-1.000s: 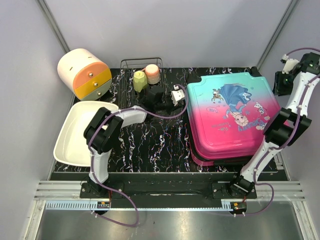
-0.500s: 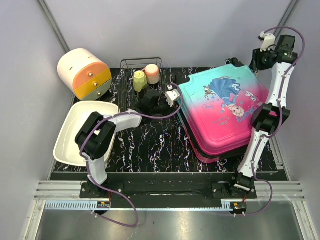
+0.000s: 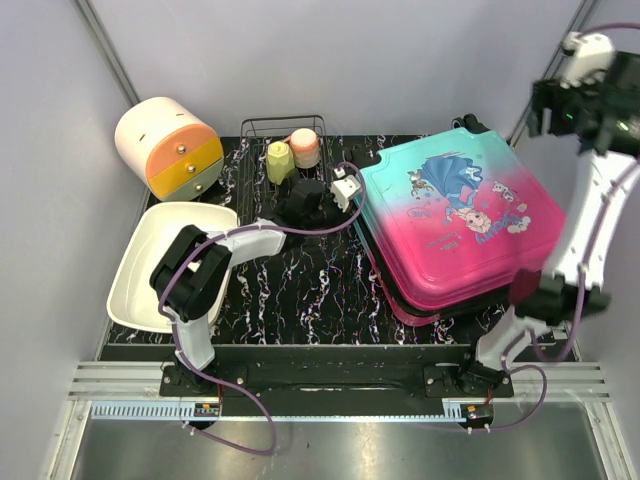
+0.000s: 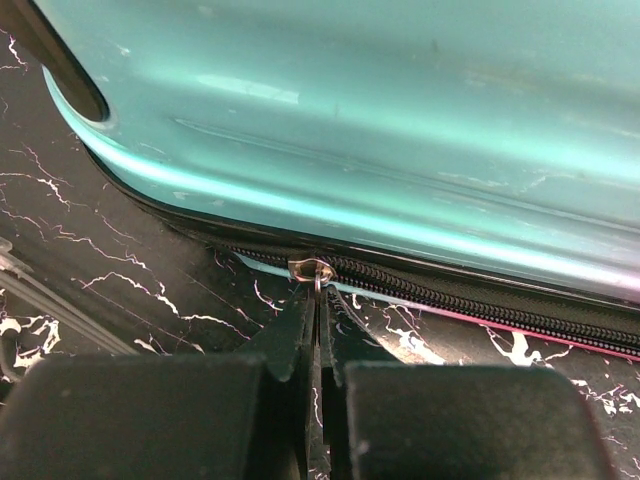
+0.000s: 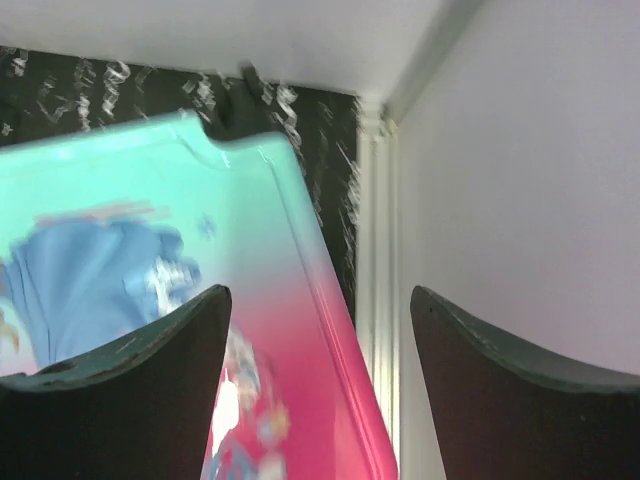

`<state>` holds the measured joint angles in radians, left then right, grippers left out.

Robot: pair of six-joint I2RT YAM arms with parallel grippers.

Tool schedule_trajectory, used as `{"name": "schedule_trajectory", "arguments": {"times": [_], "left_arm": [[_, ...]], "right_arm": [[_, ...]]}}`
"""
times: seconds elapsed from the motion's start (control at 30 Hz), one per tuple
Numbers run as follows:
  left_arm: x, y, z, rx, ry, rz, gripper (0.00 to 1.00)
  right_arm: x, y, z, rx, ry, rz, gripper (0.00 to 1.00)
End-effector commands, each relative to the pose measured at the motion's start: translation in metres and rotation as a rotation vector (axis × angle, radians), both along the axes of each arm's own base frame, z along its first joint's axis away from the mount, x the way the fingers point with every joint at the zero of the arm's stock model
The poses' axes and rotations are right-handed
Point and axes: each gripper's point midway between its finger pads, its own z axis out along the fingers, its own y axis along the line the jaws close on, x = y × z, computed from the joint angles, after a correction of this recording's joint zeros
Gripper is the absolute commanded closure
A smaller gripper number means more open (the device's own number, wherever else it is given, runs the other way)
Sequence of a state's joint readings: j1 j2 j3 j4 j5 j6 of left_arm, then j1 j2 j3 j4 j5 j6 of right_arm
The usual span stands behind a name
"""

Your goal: Open, take out, and arrange the luggage

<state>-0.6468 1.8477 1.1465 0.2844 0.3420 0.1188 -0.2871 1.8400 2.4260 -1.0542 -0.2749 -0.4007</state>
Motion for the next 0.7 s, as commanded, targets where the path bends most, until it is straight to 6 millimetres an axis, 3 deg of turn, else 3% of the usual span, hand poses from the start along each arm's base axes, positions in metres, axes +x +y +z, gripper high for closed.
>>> {"name": "schedule_trajectory", "arguments": {"times": [0.0,0.07,0.1,0.17,0.2,0.3,0.4,0.47,0.57,0.67], "left_arm": [[0.014,-0.023,0.073,-0.122,-0.187,-0.036,1.0],[0.015,-0.025,0.077,-0.121,-0.202,-0.047,1.0],[0.014,-0.026,0.078,-0.12,-0.203,-0.05,1.0],[0.015,-0.028,0.078,-0.118,-0.199,-0.054,1.0],[0.015,-0.028,0.078,-0.117,-0.2,-0.054,1.0],[0.014,-0.029,0.076,-0.111,-0.196,-0.055,1.0],[0.01,-0.031,0.075,-0.113,-0.189,-0.056,1.0],[0.007,-0.033,0.076,-0.116,-0.19,-0.06,1.0],[0.003,-0.034,0.077,-0.12,-0.188,-0.069,1.0],[-0.004,-0.038,0.077,-0.113,-0.205,-0.099,1.0]], "right_arm": [[-0.117,-0.037,-0.045,0.108,0.216,-0.218,0.21],[-0.154,-0.049,-0.072,0.141,0.296,-0.305,0.22],[-0.183,-0.039,-0.098,0.173,0.375,-0.324,0.22],[-0.215,-0.037,-0.122,0.199,0.441,-0.363,0.21],[-0.239,-0.023,-0.142,0.227,0.516,-0.36,0.22],[-0.275,-0.015,-0.169,0.209,0.631,-0.375,0.2],[-0.293,-0.013,-0.193,0.225,0.724,-0.387,0.21],[-0.291,-0.013,-0.203,0.242,0.737,-0.387,0.21],[-0.274,-0.018,-0.222,0.28,0.707,-0.39,0.2],[-0.237,-0.037,-0.232,0.291,0.611,-0.391,0.2]]}}
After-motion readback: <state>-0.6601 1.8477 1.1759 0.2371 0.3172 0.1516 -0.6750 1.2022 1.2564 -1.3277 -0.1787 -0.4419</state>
